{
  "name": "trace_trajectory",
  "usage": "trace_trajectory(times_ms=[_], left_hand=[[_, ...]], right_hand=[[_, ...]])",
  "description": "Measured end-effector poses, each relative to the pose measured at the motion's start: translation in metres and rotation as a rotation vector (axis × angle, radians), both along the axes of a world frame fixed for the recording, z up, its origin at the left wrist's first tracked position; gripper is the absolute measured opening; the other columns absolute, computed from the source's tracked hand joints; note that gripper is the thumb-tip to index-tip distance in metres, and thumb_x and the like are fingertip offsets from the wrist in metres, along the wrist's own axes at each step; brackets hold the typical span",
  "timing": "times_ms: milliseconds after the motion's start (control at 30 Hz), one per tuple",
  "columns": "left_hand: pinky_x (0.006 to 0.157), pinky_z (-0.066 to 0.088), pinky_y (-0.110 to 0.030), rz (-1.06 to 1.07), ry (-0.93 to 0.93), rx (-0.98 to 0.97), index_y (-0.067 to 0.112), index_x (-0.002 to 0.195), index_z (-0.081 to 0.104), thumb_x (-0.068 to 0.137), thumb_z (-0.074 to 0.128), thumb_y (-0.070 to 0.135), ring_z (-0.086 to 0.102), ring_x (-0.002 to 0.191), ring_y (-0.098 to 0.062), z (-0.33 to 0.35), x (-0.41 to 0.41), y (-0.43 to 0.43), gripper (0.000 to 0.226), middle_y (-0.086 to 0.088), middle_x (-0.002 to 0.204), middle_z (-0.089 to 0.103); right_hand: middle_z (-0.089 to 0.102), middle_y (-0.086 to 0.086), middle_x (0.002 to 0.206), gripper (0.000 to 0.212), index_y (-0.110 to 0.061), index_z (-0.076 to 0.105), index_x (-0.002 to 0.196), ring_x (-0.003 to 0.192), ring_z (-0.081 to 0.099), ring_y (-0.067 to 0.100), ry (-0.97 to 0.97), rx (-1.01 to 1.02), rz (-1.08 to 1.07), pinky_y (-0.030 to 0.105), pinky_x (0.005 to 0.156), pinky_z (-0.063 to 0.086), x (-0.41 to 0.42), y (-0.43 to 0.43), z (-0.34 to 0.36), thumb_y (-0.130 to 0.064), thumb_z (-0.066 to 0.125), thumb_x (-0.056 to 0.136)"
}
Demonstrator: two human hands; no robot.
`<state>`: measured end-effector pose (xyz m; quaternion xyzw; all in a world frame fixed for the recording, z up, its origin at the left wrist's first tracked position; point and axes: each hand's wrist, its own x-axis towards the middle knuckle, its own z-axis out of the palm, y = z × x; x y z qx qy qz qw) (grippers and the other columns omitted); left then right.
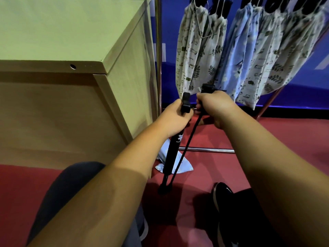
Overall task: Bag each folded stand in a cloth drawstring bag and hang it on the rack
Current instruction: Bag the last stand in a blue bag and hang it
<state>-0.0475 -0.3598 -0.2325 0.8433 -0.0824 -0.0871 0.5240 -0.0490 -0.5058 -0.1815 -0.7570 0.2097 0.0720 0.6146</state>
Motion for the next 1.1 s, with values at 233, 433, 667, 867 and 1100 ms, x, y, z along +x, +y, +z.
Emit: trace_trajectory(times_ms=[233,433,667,867,1100], left_hand=[[0.055,0.037,-0.017,-0.112,-0.045,0.055,0.018,0.105,0.064,0.090,0.064,0.023,0.048,0.057,0.001,-0.005,-0.002,-0.007,0.016,0.009,0.071,0.058],[0.074,0.053,-0.019,-0.174,-0.109,0.209,0.030,0.100,0.065,0.088,0.075,0.037,0.062,0.072,0.002,-0.013,0.003,-0.007,0.017,0.007,0.086,0.073],[0.065,0.047,-0.034,-0.158,-0.059,0.308,0.024,0.090,0.057,0.089,0.075,0.061,0.059,0.071,-0.012,-0.021,-0.002,-0.013,0.040,0.008,0.077,0.060],[0.055,0.034,-0.031,-0.102,0.038,0.299,0.024,0.074,0.043,0.091,0.074,0.061,0.042,0.056,-0.013,-0.018,-0.010,-0.018,0.051,0.008,0.064,0.042],[0.085,0.057,-0.045,-0.161,0.008,0.362,0.016,0.100,0.067,0.082,0.071,0.077,0.070,0.090,-0.030,-0.023,-0.008,-0.025,0.064,-0.011,0.097,0.073]], right_hand=[[0.058,0.006,0.068,0.028,-0.013,0.063,0.075,0.063,0.060,0.025,-0.068,0.007,-0.073,0.028,0.055,0.053,0.009,-0.004,0.000,-0.016,0.062,0.103],[0.061,0.003,0.068,0.018,-0.011,0.066,0.087,0.058,0.062,0.022,-0.077,0.013,-0.086,0.033,0.063,0.055,0.012,-0.010,-0.003,-0.021,0.062,0.101],[0.061,0.002,0.068,0.021,-0.012,0.068,0.089,0.057,0.063,0.021,-0.090,0.064,-0.130,0.052,0.084,0.064,0.016,-0.022,0.000,-0.029,0.064,0.101],[0.062,0.002,0.073,0.019,-0.011,0.068,0.094,0.059,0.062,0.020,-0.118,0.039,-0.156,0.040,0.070,0.058,0.014,-0.028,0.001,-0.028,0.062,0.102],[0.060,0.004,0.069,0.019,-0.012,0.068,0.087,0.060,0.061,0.022,-0.123,0.023,-0.098,0.056,0.080,0.064,0.009,-0.025,0.001,-0.027,0.063,0.097]])
